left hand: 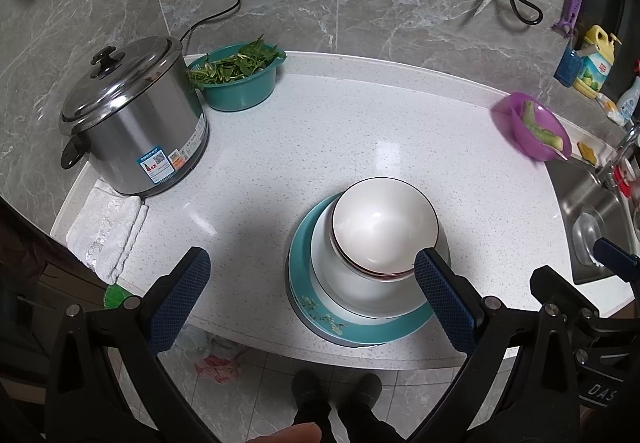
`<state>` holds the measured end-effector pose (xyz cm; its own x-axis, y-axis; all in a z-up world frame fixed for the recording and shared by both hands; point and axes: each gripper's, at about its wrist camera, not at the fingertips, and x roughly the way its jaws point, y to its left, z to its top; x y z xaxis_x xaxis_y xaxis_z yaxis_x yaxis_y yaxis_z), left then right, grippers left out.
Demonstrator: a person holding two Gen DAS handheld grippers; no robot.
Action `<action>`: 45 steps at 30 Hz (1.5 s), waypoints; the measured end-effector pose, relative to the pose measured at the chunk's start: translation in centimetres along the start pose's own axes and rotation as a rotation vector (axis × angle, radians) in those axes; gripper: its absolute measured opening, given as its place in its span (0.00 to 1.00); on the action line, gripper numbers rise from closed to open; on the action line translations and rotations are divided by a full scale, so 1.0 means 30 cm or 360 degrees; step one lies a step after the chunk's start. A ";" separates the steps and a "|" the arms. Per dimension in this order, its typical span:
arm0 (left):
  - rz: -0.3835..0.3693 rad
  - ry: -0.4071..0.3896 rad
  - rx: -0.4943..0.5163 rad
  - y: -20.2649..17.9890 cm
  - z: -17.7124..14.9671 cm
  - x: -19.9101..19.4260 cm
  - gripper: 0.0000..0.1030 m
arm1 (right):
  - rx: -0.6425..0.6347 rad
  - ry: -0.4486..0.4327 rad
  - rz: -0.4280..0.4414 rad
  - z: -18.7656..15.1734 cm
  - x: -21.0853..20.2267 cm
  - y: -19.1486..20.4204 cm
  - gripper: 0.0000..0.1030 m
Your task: Organize plates and bowls
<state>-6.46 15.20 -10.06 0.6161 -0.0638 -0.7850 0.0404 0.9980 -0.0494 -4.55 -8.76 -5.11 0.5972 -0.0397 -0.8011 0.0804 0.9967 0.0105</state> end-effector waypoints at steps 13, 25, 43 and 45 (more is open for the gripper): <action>0.0000 0.0003 0.0000 -0.003 0.000 0.004 1.00 | 0.0001 0.0009 0.0003 -0.004 0.013 -0.004 1.00; -0.0002 0.0007 -0.0001 -0.002 0.008 0.017 1.00 | -0.0002 0.0014 0.0007 0.004 0.023 -0.004 1.00; -0.0006 0.0013 -0.0008 0.011 0.028 0.049 1.00 | -0.0017 0.0034 0.0023 0.022 0.051 -0.011 1.00; -0.0008 0.0014 -0.0008 0.010 0.028 0.047 1.00 | -0.0016 0.0035 0.0024 0.023 0.051 -0.011 1.00</action>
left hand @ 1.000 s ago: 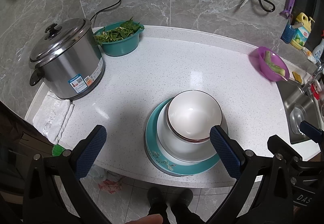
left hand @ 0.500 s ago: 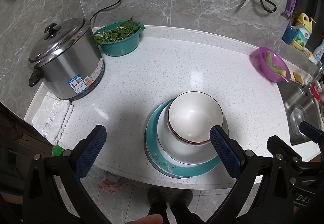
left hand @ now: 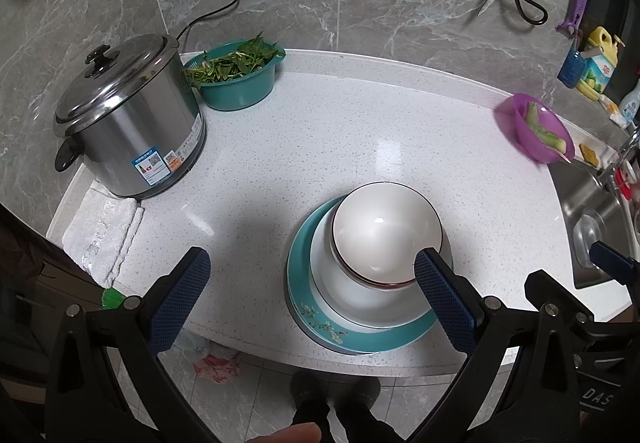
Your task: Organize plates and bowls
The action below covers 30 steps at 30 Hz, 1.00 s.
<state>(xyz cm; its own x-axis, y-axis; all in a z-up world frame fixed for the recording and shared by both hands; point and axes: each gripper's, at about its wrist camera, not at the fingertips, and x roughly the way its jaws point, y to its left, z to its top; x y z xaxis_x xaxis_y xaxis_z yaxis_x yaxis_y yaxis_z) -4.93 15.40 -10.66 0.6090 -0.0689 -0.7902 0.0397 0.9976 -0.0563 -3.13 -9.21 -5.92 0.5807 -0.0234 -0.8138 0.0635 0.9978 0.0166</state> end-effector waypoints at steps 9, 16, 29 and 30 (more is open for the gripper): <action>0.0004 0.0002 0.0000 0.002 0.010 0.013 1.00 | -0.0001 0.0002 0.0002 0.002 0.003 -0.005 1.00; 0.0005 0.0004 -0.0002 0.003 0.013 0.022 1.00 | -0.0007 0.0009 0.0004 0.003 0.009 -0.009 1.00; 0.0037 -0.0052 -0.0023 0.008 0.022 0.005 1.00 | -0.0007 0.0021 0.0022 0.016 0.026 -0.024 1.00; 0.0039 -0.0053 -0.0023 0.007 0.022 0.003 1.00 | -0.0009 0.0021 0.0021 0.015 0.026 -0.023 1.00</action>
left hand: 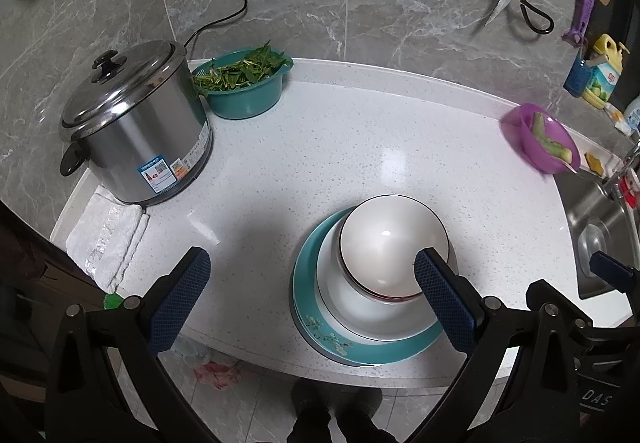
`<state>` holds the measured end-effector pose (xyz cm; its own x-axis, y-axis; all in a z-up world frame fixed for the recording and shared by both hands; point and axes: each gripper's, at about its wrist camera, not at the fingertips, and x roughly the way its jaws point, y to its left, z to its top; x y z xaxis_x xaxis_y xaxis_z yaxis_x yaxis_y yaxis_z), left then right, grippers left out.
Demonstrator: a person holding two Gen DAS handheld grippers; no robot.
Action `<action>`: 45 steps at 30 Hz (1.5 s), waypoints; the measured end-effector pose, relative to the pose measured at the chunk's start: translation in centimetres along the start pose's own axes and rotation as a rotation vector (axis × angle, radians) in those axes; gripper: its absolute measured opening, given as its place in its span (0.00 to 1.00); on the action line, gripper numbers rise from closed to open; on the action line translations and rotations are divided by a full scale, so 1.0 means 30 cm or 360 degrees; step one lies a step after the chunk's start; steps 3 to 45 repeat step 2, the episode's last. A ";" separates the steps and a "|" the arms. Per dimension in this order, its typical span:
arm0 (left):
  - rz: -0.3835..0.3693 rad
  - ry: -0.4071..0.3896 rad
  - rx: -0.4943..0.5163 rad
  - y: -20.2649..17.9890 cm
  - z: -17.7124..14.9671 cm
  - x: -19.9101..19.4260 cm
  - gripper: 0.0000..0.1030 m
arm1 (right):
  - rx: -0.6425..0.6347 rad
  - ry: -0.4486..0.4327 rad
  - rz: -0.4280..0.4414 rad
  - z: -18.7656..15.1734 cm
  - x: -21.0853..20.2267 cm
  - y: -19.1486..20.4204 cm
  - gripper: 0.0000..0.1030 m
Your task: Organize plates and bowls
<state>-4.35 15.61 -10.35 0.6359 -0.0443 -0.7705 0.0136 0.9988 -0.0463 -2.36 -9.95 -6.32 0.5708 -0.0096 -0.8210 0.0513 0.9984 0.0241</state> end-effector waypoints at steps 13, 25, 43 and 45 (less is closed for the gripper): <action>-0.0003 -0.0002 -0.0002 -0.001 -0.001 -0.003 1.00 | 0.0002 0.0001 0.0001 0.001 0.000 0.000 1.00; -0.0003 -0.0002 -0.0002 -0.001 -0.001 -0.003 1.00 | 0.0002 0.0001 0.0001 0.001 0.000 0.000 1.00; -0.0003 -0.0002 -0.0002 -0.001 -0.001 -0.003 1.00 | 0.0002 0.0001 0.0001 0.001 0.000 0.000 1.00; -0.0003 -0.0002 -0.0002 -0.001 -0.001 -0.003 1.00 | 0.0002 0.0001 0.0001 0.001 0.000 0.000 1.00</action>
